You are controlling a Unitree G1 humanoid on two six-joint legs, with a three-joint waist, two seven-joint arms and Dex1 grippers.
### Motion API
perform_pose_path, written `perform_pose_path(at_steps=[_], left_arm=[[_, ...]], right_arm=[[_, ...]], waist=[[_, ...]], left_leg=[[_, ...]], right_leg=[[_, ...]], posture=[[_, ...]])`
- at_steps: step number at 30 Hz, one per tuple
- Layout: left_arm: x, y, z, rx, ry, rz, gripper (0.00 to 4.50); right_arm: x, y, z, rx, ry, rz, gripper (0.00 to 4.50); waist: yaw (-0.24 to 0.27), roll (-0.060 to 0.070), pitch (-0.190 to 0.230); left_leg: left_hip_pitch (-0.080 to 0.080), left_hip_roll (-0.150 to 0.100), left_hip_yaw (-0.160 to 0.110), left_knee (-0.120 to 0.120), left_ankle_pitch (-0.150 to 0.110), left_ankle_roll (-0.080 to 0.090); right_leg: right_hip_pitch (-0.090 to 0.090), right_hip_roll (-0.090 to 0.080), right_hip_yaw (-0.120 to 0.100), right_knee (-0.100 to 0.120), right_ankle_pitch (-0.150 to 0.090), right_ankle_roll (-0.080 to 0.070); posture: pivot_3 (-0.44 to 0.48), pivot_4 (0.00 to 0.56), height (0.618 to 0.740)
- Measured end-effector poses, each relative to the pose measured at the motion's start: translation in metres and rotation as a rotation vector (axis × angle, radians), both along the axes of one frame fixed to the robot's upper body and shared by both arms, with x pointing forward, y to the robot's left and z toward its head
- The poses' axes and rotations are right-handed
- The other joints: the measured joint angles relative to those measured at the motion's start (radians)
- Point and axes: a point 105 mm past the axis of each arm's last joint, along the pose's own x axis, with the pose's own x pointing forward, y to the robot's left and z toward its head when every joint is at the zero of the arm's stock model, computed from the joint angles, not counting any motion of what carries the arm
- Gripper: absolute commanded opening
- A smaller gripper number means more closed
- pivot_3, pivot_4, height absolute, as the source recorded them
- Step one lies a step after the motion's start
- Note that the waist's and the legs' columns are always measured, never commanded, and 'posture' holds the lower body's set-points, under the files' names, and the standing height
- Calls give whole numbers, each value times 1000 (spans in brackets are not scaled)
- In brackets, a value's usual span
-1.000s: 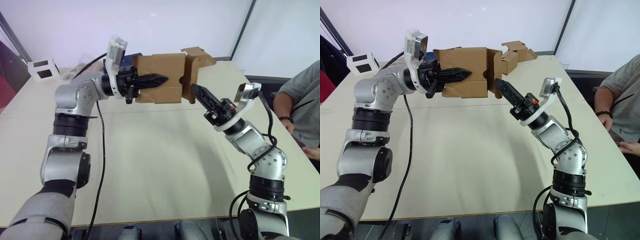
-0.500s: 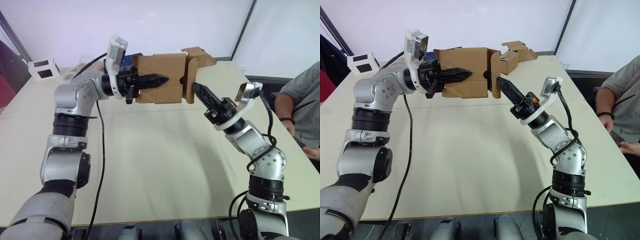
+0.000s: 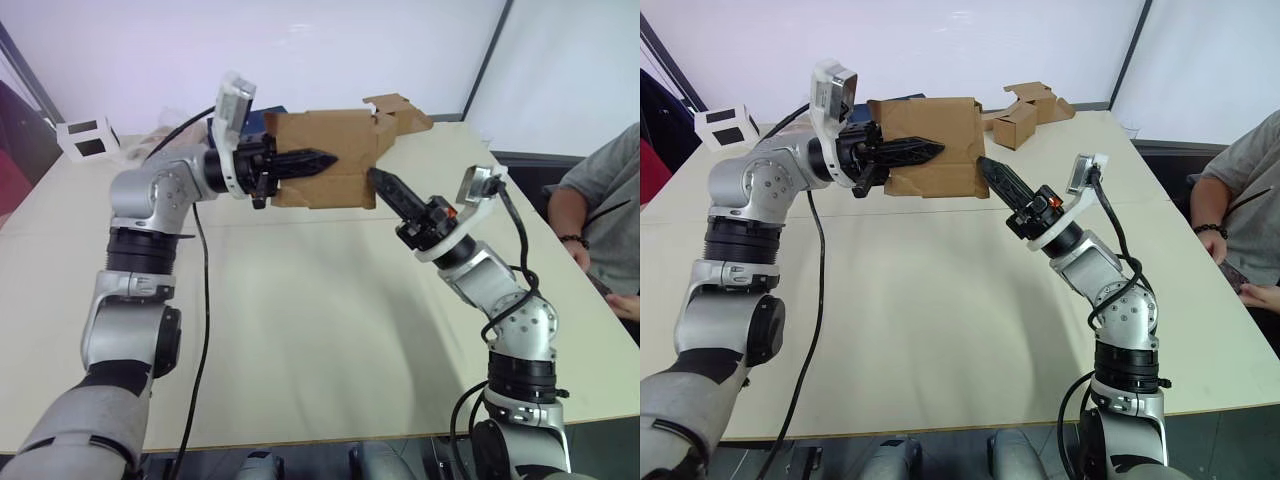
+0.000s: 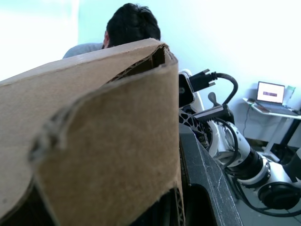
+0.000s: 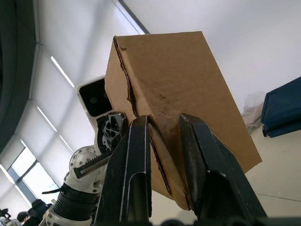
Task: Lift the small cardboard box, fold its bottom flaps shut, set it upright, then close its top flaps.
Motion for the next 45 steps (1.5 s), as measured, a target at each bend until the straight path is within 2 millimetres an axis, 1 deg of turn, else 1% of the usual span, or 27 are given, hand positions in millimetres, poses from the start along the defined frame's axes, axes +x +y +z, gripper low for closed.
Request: perform_pose_path(at_steps=[7, 14, 18, 22, 25, 26, 28, 29, 33, 35, 38, 41, 45], left_arm=[[2, -1, 0, -6, -22, 14, 0], [6, 0, -2, -18, -13, 28, 0], [6, 0, -2, -18, -12, 30, 0], [7, 0, -2, -19, -10, 36, 0], [7, 0, -1, -20, -10, 38, 0], [7, 0, -1, -21, -9, 38, 0], [7, 0, -1, -21, -9, 38, 0], [7, 0, -1, -21, -9, 38, 0], [7, 0, -1, -21, -9, 37, 0], [7, 0, -2, -22, -8, 36, 0], [7, -1, -1, -23, -9, 31, 0], [7, -1, -2, -22, -8, 29, 0], [7, -1, -2, -20, -6, 29, 0]], right_arm=[[-1, 13, 4, 73, 18, 22, 956], [-3, 17, 4, 109, 35, 38, 956], [-6, 13, 3, 76, 30, 32, 956], [-8, 3, 0, 42, 37, 26, 956], [-9, -5, 2, 32, 27, 9, 956], [-10, -7, 4, 33, 21, 8, 693], [-10, -10, 6, 40, 14, -1, 191], [-9, -12, 7, 46, 12, -12, 67], [-7, -13, 7, 60, 14, -29, 67], [-2, -13, 6, 73, 20, -53, 67], [4, -4, 1, 38, 31, -64, 67], [5, 9, -4, -9, 20, -57, 67], [5, 11, -5, -26, 9, -55, 67]], waist=[[0, 0, 0], [0, 0, 0], [0, 0, 0], [0, 0, 0], [0, 0, 0], [0, 0, 0], [0, 0, 0], [0, 0, 0], [0, 0, 0], [0, 0, 0], [-1, 0, 0], [0, 0, 0], [1, 0, 0]], left_leg=[[0, 0, 0, 0, 0, 0], [0, 0, 0, 0, 0, 0], [0, 0, 0, 0, 0, 0], [0, 0, 0, 0, -1, 1], [0, 0, 0, 0, -1, 3], [0, 0, 0, 0, -3, 6], [0, 0, 0, 0, -3, 6], [0, 0, 0, 0, -3, 6], [0, 0, 0, 0, -3, 6], [0, 0, 0, 0, -3, 6], [0, 0, 0, 0, -3, 6], [0, 0, 0, 0, -3, 6], [0, 0, 0, 0, -3, 6]], right_leg=[[0, 0, 0, 0, 0, 0], [0, 0, 0, 0, 0, 0], [0, 0, 0, 0, 0, 0], [0, 0, 0, 0, 0, 0], [0, 0, 0, 0, 0, 0], [0, 0, 0, 0, 0, 0], [0, 0, 0, 0, 0, 0], [0, 0, 0, 0, 0, 0], [0, 0, 0, 0, 0, 0], [0, 0, 0, 0, 0, 0], [0, 0, 0, 0, 0, 0], [0, 0, 0, 0, 0, 0], [0, 0, 0, 0, 0, 0]], posture=[[0, 150, 740], [0, 150, 740], [0, 150, 740], [0, 150, 740], [0, 150, 740], [0, 150, 740], [0, 150, 740], [0, 150, 740], [0, 150, 740], [0, 150, 740], [0, 150, 740], [0, 150, 740], [0, 150, 740]])
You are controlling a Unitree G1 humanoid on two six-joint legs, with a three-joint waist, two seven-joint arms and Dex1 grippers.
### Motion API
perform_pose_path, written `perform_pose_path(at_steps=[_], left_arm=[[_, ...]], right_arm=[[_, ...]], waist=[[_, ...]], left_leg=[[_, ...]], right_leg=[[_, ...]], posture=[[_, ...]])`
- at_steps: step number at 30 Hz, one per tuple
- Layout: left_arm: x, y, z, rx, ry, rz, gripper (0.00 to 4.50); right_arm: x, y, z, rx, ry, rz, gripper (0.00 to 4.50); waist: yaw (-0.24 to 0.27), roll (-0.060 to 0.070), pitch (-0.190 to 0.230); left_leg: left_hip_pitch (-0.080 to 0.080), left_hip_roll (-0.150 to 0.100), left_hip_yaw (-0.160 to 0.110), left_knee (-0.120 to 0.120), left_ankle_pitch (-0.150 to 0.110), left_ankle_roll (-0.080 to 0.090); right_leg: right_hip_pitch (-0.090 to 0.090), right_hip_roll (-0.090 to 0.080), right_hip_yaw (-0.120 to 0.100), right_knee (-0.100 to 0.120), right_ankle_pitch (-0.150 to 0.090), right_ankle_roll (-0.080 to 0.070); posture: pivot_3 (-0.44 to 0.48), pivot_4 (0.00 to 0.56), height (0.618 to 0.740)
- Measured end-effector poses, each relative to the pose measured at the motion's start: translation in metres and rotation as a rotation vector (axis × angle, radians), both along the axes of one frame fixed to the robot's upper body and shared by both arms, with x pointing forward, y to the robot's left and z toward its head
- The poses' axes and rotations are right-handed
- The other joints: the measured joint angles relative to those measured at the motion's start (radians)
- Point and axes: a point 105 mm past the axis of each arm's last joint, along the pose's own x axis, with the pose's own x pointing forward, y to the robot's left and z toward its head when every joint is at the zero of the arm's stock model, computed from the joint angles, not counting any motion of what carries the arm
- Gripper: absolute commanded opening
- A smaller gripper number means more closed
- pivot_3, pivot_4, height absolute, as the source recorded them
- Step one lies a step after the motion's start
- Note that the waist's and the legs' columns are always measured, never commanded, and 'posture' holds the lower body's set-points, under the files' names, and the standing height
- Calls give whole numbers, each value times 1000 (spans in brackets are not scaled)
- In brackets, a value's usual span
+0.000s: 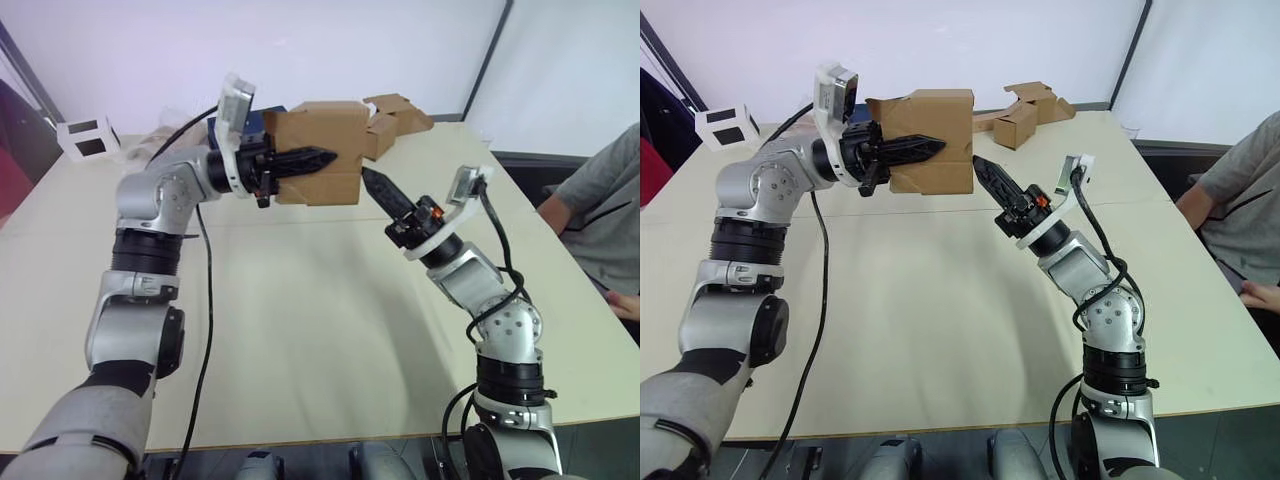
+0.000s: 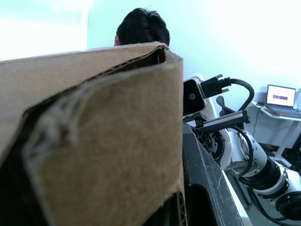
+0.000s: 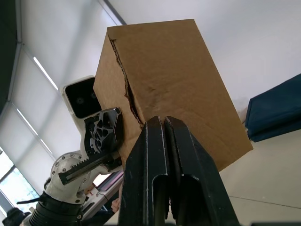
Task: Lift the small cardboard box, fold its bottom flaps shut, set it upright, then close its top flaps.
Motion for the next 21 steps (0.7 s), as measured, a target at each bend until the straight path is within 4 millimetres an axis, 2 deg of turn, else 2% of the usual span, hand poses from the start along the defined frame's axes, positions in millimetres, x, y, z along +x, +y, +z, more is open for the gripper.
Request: perform_pose_path(at_steps=[4, 6, 11, 13, 16, 17, 19, 21], left_arm=[[1, 0, -2, 22, -18, 12, 0], [7, -2, -11, 86, -35, 37, 0], [24, 13, -36, 330, -24, 120, 0], [21, 11, -38, 416, -35, 82, 0], [9, 14, -51, 687, -103, -7, 0], [8, 15, -53, 714, -113, -10, 0], [8, 15, -70, 878, -164, -31, 0], [6, 12, -81, 967, -190, -59, 0]], right_arm=[[1, -2, -2, -16, -2, -13, 67], [1, -10, -8, -58, 9, -40, 67], [-5, -41, -39, -316, 29, -137, 67], [-9, -45, -46, -409, 19, -143, 67], [-27, -54, -66, -694, -26, -140, 67], [-29, -55, -68, -719, -28, -140, 67], [-31, -63, -84, -857, -39, -179, 67], [-31, -65, -91, -900, -48, -201, 67]], waist=[[-1, 0, 0], [2, 0, 0], [0, 0, 0], [-1, 0, 0], [-1, 0, 0], [-1, 0, 0], [2, 0, 0], [3, 0, 0]], left_leg=[[0, 0, 0, 0, 0, 0], [0, 0, 0, 0, 0, 0], [0, -1, 0, 0, 0, 1], [0, -1, 0, -1, 0, 1], [0, -1, 0, -1, -1, 2], [0, -1, 0, -1, -1, 2], [0, -1, 0, 0, -1, 2], [0, -1, 0, 1, -1, 2]], right_leg=[[0, 0, 0, 0, 0, 0], [0, 0, 0, 0, 0, 0], [0, 0, 0, -1, 0, 0], [0, 1, 0, -1, 0, 0], [0, 1, 1, -2, 0, 0], [0, 1, 1, -2, 0, 0], [1, 1, 1, -2, 0, 0], [1, 1, 1, -1, 0, 0]], posture=[[0, 150, 740], [0, 150, 740], [0, 150, 740], [0, 150, 740], [0, 150, 740], [0, 150, 740], [0, 150, 740], [0, 150, 740]])
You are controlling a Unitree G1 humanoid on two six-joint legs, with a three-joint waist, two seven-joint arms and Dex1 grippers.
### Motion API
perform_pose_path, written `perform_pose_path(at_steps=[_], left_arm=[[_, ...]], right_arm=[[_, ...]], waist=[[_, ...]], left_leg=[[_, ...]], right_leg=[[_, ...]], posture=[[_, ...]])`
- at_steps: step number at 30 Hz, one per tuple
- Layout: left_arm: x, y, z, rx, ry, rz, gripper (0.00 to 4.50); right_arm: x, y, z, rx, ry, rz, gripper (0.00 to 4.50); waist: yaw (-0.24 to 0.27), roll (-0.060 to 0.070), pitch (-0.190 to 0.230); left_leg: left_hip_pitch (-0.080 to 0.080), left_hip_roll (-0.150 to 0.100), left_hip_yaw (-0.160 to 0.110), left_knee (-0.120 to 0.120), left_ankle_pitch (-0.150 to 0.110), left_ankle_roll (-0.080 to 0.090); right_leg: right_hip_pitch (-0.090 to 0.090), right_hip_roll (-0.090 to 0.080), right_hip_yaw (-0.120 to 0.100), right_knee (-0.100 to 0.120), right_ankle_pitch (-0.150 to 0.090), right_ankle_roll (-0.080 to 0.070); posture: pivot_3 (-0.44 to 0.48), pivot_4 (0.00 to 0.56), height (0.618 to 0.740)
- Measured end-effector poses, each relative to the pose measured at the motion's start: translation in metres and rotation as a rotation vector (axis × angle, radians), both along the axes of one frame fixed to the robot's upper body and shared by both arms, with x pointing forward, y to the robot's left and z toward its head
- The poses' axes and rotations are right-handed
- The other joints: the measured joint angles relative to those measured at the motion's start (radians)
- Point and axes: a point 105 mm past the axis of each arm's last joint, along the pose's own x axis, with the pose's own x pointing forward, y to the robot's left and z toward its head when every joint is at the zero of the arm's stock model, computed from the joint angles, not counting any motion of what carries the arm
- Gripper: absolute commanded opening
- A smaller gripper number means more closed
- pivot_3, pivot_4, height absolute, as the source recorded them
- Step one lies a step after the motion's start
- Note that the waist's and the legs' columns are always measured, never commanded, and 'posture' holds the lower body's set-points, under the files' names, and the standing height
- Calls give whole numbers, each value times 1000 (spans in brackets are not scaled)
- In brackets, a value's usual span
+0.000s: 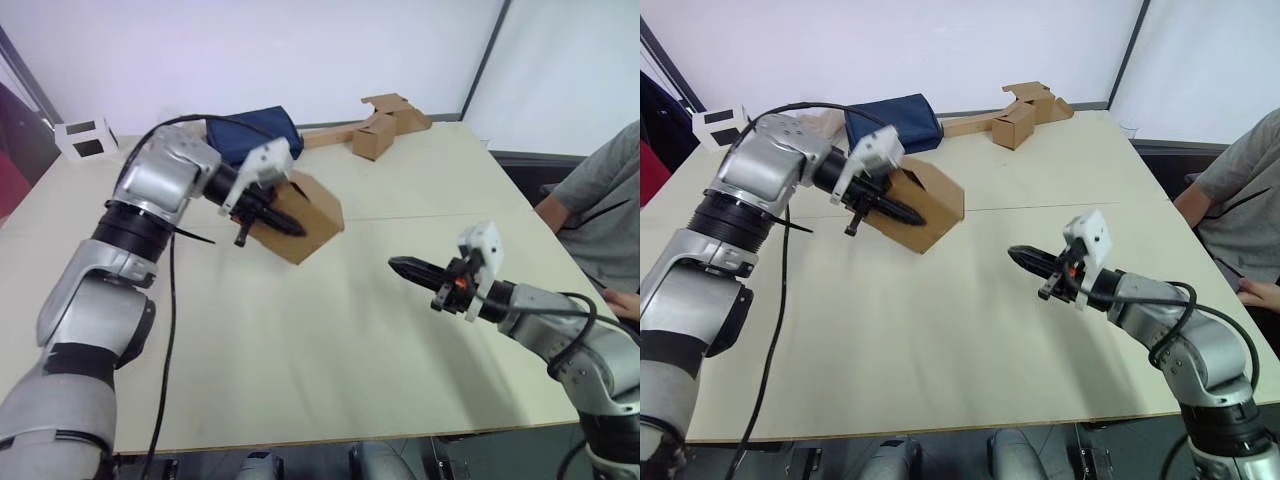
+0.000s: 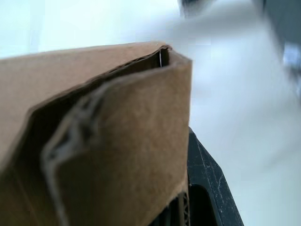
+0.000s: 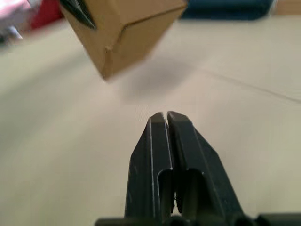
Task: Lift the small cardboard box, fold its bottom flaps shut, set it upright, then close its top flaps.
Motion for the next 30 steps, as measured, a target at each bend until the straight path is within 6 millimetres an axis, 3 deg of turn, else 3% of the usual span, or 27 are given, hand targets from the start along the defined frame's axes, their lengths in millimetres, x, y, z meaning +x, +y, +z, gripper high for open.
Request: perform_pose_path(at_steps=[3, 6, 10, 11, 13, 14, 15, 17, 21, 25, 27, 30], left_arm=[[3, -2, -21, 165, -28, -33, 0], [6, -8, -40, 345, -31, -63, 0], [9, -16, -36, 391, -53, -86, 0], [10, -20, -34, 390, -59, -93, 526], [9, -26, -31, 393, -71, -112, 801], [9, -28, -31, 392, -68, -114, 1439], [9, -28, -32, 392, -65, -115, 1737], [6, -28, -33, 391, -30, -110, 1896], [6, -36, -12, 326, -12, -67, 1896], [5, -43, 38, 100, 11, 0, 1896], [8, -32, 63, -75, 43, 76, 1896], [13, -2, 86, -337, 79, 185, 1896]], right_arm=[[-6, -3, -11, -96, -2, -7, 67], [-13, 3, -9, -119, -33, 8, 67], [-13, 5, -9, -90, -35, -1, 67], [-13, 4, -11, -102, -37, -7, 0], [-12, 4, -13, -117, -39, -12, 0], [-12, 5, -14, -118, -40, -16, 0], [-12, 5, -14, -114, -40, -18, 0], [-11, 6, -16, -103, -38, -24, 0], [-10, 5, -20, -99, -26, -30, 0], [-6, 5, -20, -93, -34, -34, 0], [-2, 7, -20, -70, -44, -46, 0], [7, 7, -26, -47, -37, -81, 0]], waist=[[5, 0, 0], [6, -1, 1], [7, -1, 1], [8, -2, 1], [9, -2, 1], [9, -2, 1], [7, -1, 1], [4, -2, 1], [7, -2, 1], [5, -2, 1], [-7, -1, 1], [-12, 0, 0]], left_leg=[[0, 0, 0, 0, 0, 0], [-1, 0, 0, 0, 0, 0], [-1, 0, 0, 0, 0, 1], [-1, 0, 0, 0, 0, 1], [0, 0, 0, 0, 0, 1], [0, 0, 0, 0, 0, 1], [0, 0, 0, 0, 0, 1], [0, 0, 0, 0, 0, 1], [-1, 0, 0, 1, 0, 1], [0, 0, 0, 0, -1, 1], [1, 0, 0, 0, -1, 2], [3, 1, 0, -1, -1, 2]], right_leg=[[0, 0, 0, -1, 0, 0], [0, 0, 0, 0, 0, 0], [0, 0, 0, 0, 0, 0], [0, 0, 0, -1, 0, 0], [0, 0, 0, -1, 0, 0], [0, 0, 0, -1, 0, 0], [0, 0, 0, 0, 0, 0], [0, 0, 0, 0, 0, 0], [0, 0, 0, 0, 0, 0], [0, 0, 0, 0, 0, 0], [0, 1, 1, 1, 0, 0], [0, 1, 1, 3, -2, -1]], posture=[[0, 150, 740], [0, 150, 740], [0, 150, 740], [0, 150, 740], [0, 150, 740], [0, 150, 740], [0, 150, 740], [0, 150, 740], [0, 150, 740], [0, 150, 740], [0, 150, 740], [0, 150, 740]])
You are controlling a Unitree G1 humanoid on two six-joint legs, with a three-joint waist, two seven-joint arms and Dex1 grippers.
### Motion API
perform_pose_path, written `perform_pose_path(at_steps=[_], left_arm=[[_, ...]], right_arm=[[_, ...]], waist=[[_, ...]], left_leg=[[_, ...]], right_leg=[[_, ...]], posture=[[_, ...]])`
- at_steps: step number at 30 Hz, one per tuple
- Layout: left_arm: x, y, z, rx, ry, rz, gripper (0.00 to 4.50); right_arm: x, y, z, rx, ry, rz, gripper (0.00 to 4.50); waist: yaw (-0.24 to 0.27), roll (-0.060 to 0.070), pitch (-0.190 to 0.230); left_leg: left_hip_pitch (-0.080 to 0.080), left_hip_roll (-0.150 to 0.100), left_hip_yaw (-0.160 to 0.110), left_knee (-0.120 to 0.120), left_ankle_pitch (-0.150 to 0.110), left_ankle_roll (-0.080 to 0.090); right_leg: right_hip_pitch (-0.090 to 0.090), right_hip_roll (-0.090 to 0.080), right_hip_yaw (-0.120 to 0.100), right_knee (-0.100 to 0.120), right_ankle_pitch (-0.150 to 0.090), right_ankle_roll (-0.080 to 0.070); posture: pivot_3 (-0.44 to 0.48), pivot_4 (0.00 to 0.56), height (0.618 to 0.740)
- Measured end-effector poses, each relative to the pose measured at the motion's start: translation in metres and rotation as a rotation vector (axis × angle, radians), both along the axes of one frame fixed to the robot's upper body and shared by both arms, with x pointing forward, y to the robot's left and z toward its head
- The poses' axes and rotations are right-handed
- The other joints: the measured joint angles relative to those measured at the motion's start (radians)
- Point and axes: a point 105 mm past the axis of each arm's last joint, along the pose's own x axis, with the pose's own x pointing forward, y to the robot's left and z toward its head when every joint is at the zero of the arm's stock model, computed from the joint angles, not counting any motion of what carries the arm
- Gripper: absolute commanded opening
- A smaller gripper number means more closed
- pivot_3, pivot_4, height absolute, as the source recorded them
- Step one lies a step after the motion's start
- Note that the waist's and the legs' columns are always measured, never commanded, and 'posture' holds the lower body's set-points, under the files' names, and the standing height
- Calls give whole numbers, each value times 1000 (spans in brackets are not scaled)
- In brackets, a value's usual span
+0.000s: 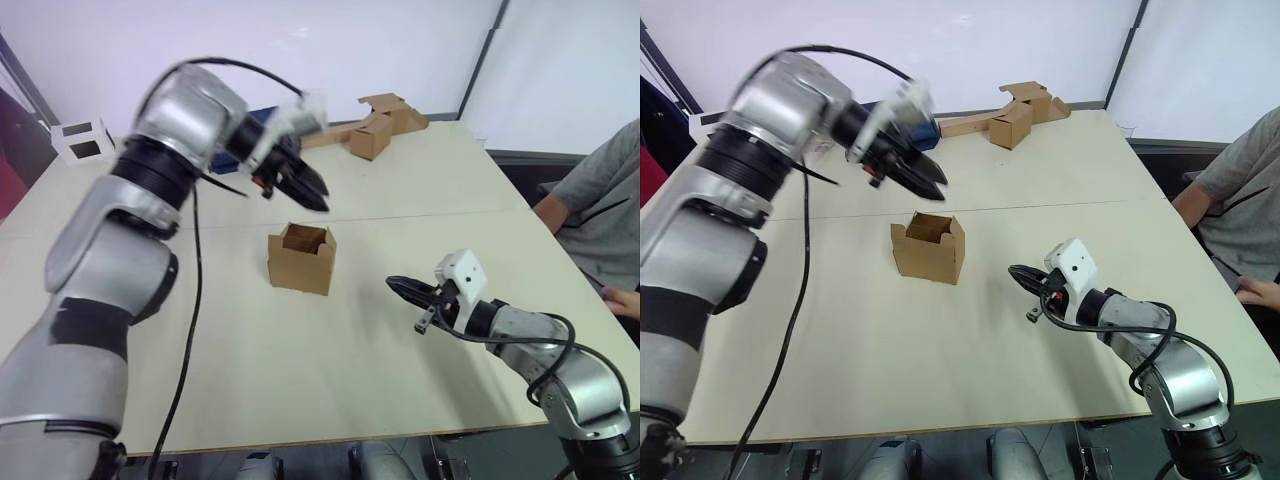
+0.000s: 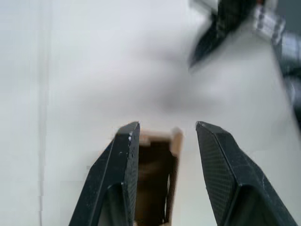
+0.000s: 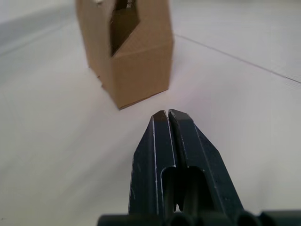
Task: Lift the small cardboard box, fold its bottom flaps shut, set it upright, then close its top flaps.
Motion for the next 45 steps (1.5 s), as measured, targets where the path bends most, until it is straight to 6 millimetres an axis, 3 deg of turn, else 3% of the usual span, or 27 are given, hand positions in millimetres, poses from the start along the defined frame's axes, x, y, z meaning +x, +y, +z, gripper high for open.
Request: perform_pose_path(at_steps=[2, 6, 7, 9, 11, 15, 19, 25, 34, 38, 45], left_arm=[[2, 14, -2, -118, 45, 54, 1896], [11, 63, -47, -315, 102, 314, 1896], [13, 75, -62, -334, 106, 393, 1398], [12, 94, -95, -350, 116, 528, 856], [8, 101, -116, -368, 108, 613, 81], [6, 101, -128, -435, 48, 706, 28], [5, 94, -155, -385, 36, 737, 28], [14, 60, -197, -326, 54, 720, 28], [18, 47, -213, -306, 12, 729, 28], [2, 42, -221, -292, 34, 672, 28], [-22, 29, -226, -264, 83, 596, 28]], right_arm=[[3, 1, -3, 9, 0, -16, 0], [13, 4, -12, 57, 15, -45, 0], [16, 2, -14, 58, 20, -62, 0], [25, -4, -18, 37, 25, -109, 0], [35, -9, -20, 10, 22, -147, 0], [46, 3, -22, 7, 18, -137, 0], [49, 13, -32, -22, 43, -94, 0], [59, 31, -41, -106, 43, -46, 0], [68, 47, -46, -105, 35, -8, 0], [59, 50, -48, -114, 45, 39, 0], [38, 37, -53, -159, 75, 70, 0]], waist=[[3, 0, 0], [7, 0, 0], [8, 0, 0], [12, -1, 0], [25, -2, 0], [44, -3, -1], [39, -3, -1], [34, -3, -1], [30, -3, -1], [33, -2, -2], [36, -2, -2]], left_leg=[[0, 0, 0, 1, 0, 0], [-1, 0, 0, 3, 1, -1], [0, 0, 0, 3, 1, -2], [-1, 0, -1, 4, 2, -4], [-3, 0, -1, 5, 3, -5], [-2, -1, -1, 6, 2, -3], [-2, -1, -1, 5, 2, -3], [-1, -1, -1, 5, 2, -3], [-1, -1, 0, 5, 2, -4], [-1, -1, -1, 5, 2, -4], [-1, -1, -1, 5, 2, -3]], right_leg=[[0, 0, -1, 2, -1, 0], [-2, -2, 0, 6, -1, 0], [-2, -2, 0, 7, -1, 0], [-3, -2, 0, 8, -1, -1], [-3, -3, -1, 8, -1, -1], [-2, -4, -2, 8, -1, 0], [-2, -4, -1, 8, -1, 0], [-2, -3, -2, 8, -1, -1], [-2, -3, -1, 8, -1, -1], [-2, -3, -1, 8, -1, -1], [-1, -3, -1, 8, -1, -1]], posture=[[0, 150, 740], [0, 150, 740], [0, 150, 740], [0, 150, 740], [0, 150, 740], [0, 150, 740], [0, 150, 740], [0, 150, 740], [0, 150, 740], [0, 150, 740], [0, 150, 740]])
